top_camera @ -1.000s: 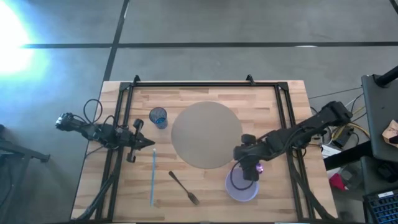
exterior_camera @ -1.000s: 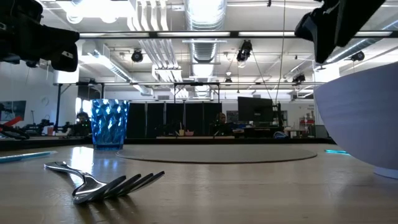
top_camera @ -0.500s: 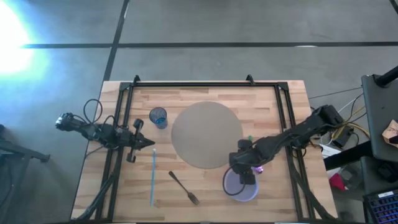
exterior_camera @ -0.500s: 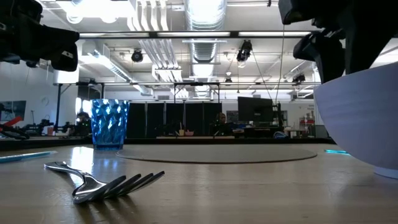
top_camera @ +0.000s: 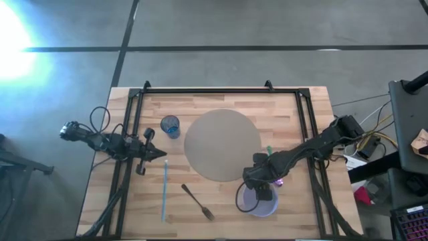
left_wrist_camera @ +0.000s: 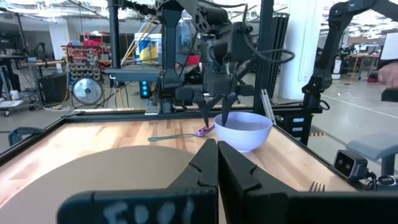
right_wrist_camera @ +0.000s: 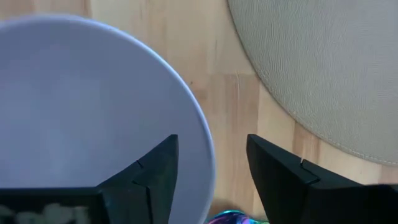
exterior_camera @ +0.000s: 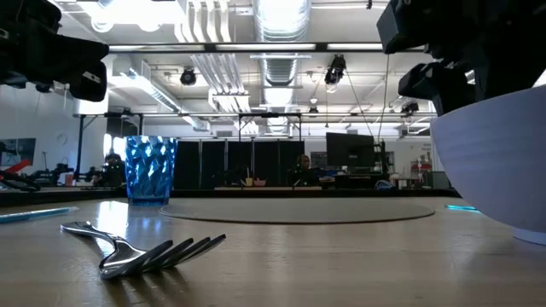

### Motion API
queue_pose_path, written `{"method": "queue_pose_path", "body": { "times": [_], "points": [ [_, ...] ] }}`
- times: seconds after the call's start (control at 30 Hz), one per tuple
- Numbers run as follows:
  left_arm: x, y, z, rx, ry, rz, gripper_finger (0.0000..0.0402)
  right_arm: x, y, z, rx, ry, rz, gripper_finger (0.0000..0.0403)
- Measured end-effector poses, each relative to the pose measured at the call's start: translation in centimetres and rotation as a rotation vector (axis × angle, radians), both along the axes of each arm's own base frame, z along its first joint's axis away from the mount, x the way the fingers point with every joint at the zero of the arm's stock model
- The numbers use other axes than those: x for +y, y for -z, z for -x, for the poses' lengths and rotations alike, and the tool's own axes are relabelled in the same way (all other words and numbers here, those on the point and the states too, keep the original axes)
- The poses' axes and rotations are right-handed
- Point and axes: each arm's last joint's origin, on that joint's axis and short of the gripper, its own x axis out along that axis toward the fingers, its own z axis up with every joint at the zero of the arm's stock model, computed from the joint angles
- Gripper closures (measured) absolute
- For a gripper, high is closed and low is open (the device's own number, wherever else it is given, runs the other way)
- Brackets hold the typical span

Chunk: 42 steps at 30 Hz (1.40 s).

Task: Pick & Place Utensil
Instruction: Put the purple bowl on the gray table mat

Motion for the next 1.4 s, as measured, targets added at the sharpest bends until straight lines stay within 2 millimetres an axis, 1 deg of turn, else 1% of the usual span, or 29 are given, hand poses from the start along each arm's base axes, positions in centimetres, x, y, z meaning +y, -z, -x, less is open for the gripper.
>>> {"method": "queue_pose_path", "body": {
  "times": [0.17,0.27,0.6,0.8,0.93,1.13,1.4],
  "points": [
    [0.0,0.1,0.0,0.006,0.000,-0.005,0.0401,0.2,0.9,-0.2,0.035,-0.010,-0.010,0.0252],
    [0.0,0.1,0.0,0.006,-0.001,-0.014,0.0401,0.3,1.1,-0.3,0.048,-0.013,-0.024,0.0276],
    [0.1,0.1,-0.1,0.000,-0.028,-0.064,0.0401,0.3,1.1,-0.3,0.051,-0.016,-0.027,0.0385],
    [0.1,0.0,-0.1,-0.009,-0.031,-0.118,0.0401,0.1,0.7,-0.2,0.043,0.028,-0.041,0.0390],
    [0.1,0.0,0.0,-0.012,-0.036,-0.147,0.0401,-0.4,-0.5,0.0,0.001,0.082,-0.053,0.0391],
    [0.2,-0.4,0.0,-0.023,-0.059,-0.153,0.0401,-1.6,-3.5,0.2,-0.092,0.177,-0.110,0.0391],
    [0.2,-0.5,0.0,-0.022,-0.085,-0.152,0.0401,-4.4,-7.6,-0.6,-0.254,0.330,-0.117,0.0391]
  ]
}}
